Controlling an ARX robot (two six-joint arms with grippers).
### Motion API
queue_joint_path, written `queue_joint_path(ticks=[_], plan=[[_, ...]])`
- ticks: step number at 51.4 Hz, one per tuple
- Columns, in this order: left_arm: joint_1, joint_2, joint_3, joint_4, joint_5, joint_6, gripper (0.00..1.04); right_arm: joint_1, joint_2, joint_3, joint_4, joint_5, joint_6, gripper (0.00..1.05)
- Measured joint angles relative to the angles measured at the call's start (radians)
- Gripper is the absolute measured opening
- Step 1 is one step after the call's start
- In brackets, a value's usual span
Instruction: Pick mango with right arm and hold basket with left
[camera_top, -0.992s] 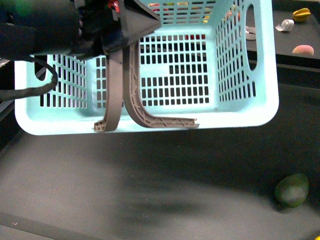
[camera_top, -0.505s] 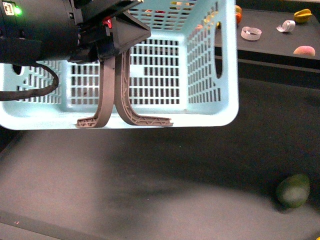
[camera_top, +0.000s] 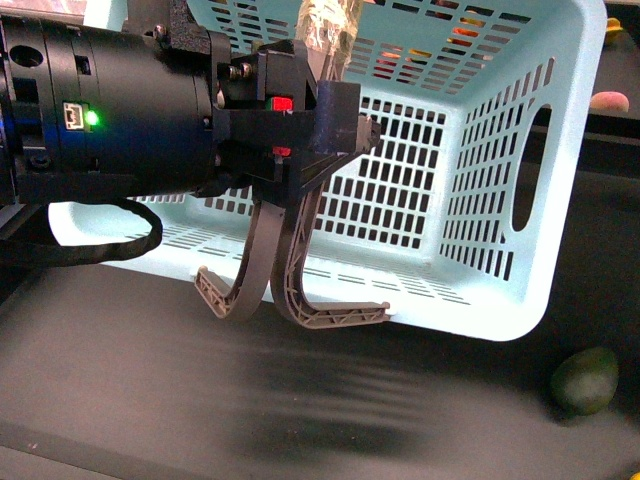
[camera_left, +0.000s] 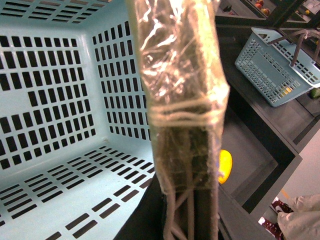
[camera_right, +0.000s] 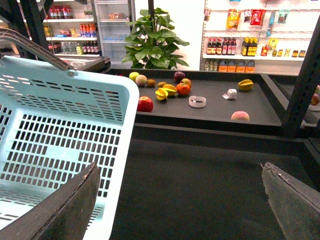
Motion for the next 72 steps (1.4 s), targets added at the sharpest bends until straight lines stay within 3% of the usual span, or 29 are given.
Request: queue_joint_path(ticks=[24, 43, 72], plan=[[-0.007, -0.001, -0.008, -0.005, -0.036, 0.009, 0.1, 0.0, 0.0, 0.0, 0.0, 0.0, 0.0, 0.97], [0.002, -0.001, -0.01, -0.023, -0.124, -0.003, 0.1, 0.0, 0.0, 0.0, 0.0, 0.0, 0.0, 0.97], [0.003, -0.001, -0.01, -0.023, -0.114, -0.004, 0.1, 0.0, 0.0, 0.0, 0.0, 0.0, 0.0, 0.97]])
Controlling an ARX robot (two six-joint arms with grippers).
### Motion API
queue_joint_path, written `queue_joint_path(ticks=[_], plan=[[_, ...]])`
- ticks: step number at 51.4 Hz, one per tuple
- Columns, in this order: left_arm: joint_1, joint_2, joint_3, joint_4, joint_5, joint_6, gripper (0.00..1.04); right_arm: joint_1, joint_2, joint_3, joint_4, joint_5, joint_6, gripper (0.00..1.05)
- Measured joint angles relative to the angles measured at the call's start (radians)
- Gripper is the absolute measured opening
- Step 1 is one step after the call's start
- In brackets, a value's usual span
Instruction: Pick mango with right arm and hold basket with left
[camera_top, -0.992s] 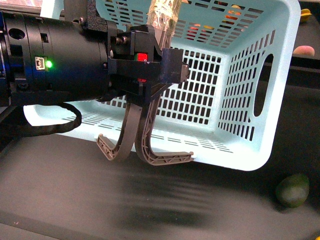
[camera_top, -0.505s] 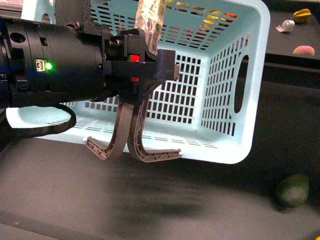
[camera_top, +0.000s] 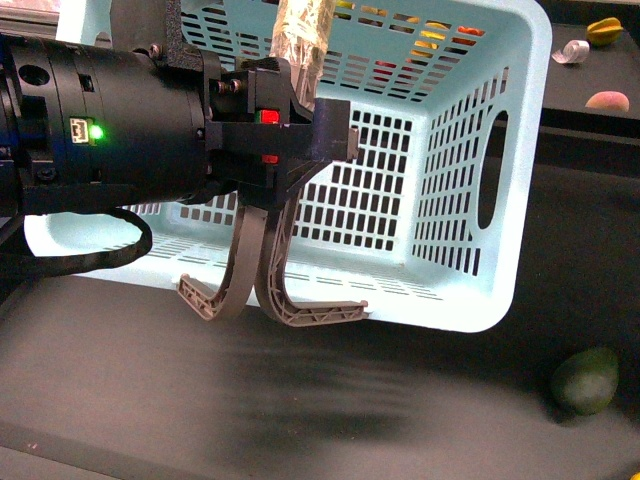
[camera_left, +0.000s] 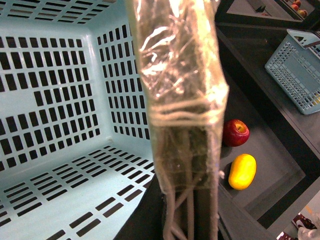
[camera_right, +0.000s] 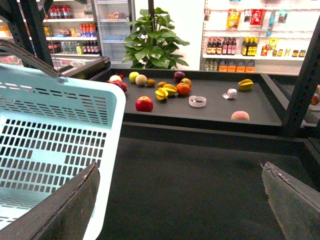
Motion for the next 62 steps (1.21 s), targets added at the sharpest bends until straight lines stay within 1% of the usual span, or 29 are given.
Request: queue_joint_path(ticks=[32, 33, 35, 38, 40, 42, 49, 52, 62], plan=[[0.0, 0.0, 0.0, 0.0, 0.0, 0.0, 0.1, 0.0, 0.0, 0.0, 0.0, 0.0, 0.0, 0.97], [0.0, 0.0, 0.0, 0.0, 0.0, 0.0, 0.1, 0.008, 0.006, 0.001, -0.005, 0.029, 0.01, 0.97], [0.0, 0.0, 0.0, 0.0, -0.002, 0.0, 0.1, 0.055, 0.042, 0.02, -0.05, 0.181, 0.06, 0.97], [0.0, 0.0, -0.001, 0.0, 0.0, 0.0, 0.1, 0.108, 0.124, 0.036, -0.052, 0.379, 0.136, 0.97], [0.0, -0.002, -0.001, 0.0, 0.0, -0.001, 0.1, 0.11, 0.177, 0.04, -0.033, 0.458, 0.173, 0.97], [0.0, -0.002, -0.001, 0.0, -0.001, -0.002, 0.1, 0.095, 0.241, 0.047, 0.002, 0.489, 0.202, 0.97], [0.0, -0.002, -0.001, 0.0, -0.001, -0.003, 0.1, 0.004, 0.406, 0.075, 0.133, 0.368, 0.207, 0.97], [0.0, -0.002, -0.001, 0.0, 0.0, -0.002, 0.1, -0.047, 0.494, 0.091, 0.199, 0.296, 0.186, 0.97], [0.0, -0.002, -0.001, 0.0, 0.0, -0.004, 0.1, -0.165, 0.784, 0.125, 0.364, 0.108, 0.084, 0.97]])
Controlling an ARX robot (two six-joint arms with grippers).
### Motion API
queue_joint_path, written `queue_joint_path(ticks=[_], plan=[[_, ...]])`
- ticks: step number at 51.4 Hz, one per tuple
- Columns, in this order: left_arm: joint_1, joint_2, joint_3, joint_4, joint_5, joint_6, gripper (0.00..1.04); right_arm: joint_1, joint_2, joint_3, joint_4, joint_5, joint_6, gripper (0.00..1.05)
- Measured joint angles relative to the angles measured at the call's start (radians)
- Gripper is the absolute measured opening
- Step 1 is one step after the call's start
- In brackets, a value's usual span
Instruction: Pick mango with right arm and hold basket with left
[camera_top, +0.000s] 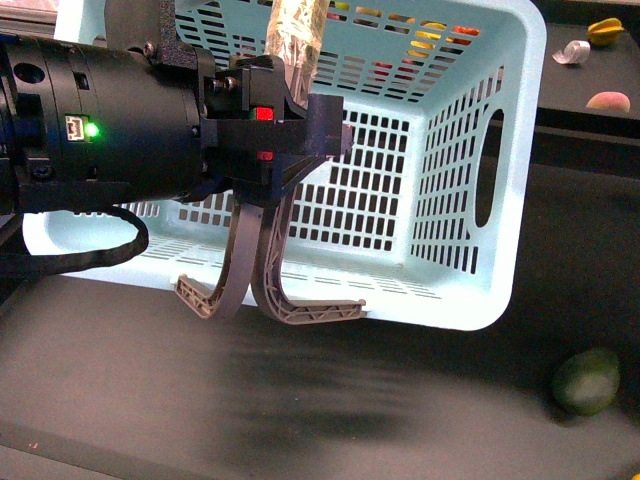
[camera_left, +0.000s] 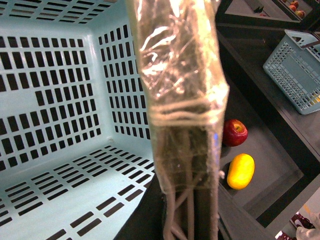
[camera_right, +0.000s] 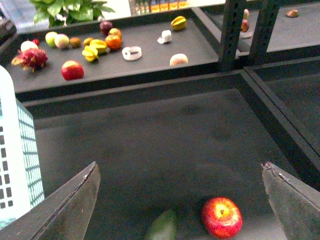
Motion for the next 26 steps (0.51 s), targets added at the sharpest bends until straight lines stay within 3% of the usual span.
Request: queue_joint_path(ticks=[15, 26], plan=[[0.0, 0.0, 0.0, 0.0, -0.002, 0.0, 0.1, -0.127, 0.48, 0.046, 0.192, -0.198, -0.3, 0.97], [0.0, 0.0, 0.0, 0.0, 0.0, 0.001, 0.1, -0.161, 0.739, 0.081, 0.206, -0.261, -0.521, 0.97]])
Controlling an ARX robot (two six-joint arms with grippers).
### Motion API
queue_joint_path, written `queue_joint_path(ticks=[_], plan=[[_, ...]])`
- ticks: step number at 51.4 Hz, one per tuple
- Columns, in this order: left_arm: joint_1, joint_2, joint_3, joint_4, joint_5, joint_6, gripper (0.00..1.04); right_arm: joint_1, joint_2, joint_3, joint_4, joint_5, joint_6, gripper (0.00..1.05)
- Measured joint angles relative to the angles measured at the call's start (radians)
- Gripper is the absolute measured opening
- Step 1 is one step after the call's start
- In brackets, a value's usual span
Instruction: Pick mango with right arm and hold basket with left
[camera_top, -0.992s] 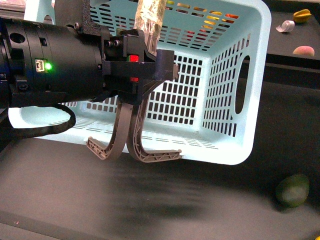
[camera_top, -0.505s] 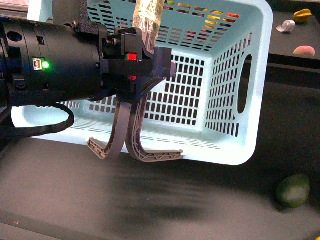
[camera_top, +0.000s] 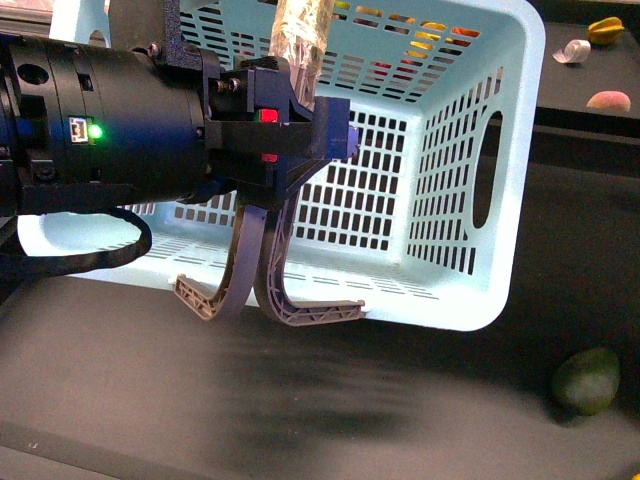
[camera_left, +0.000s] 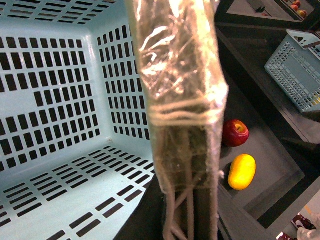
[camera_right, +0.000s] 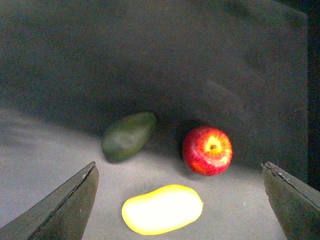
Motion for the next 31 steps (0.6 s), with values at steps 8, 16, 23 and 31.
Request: queue_joint_path(ticks=[8, 16, 23, 31], plan=[[0.0, 0.0, 0.0, 0.0, -0.001, 0.0, 0.1, -0.019, 0.126, 0.015, 0.001, -0.003, -0.161, 0.97], [0.0, 0.0, 0.0, 0.0, 0.0, 0.0, 0.1, -0.051, 0.295, 0.039, 0.05, 0.03, -0.36, 0.97], [0.0, 0.0, 0.0, 0.0, 0.0, 0.0, 0.1, -0.079, 0.416, 0.072, 0.058, 0.04, -0.474, 0.97], [0.0, 0.0, 0.0, 0.0, -0.001, 0.0, 0.1, -0.116, 0.538, 0.131, 0.061, 0.053, -0.588, 0.97]])
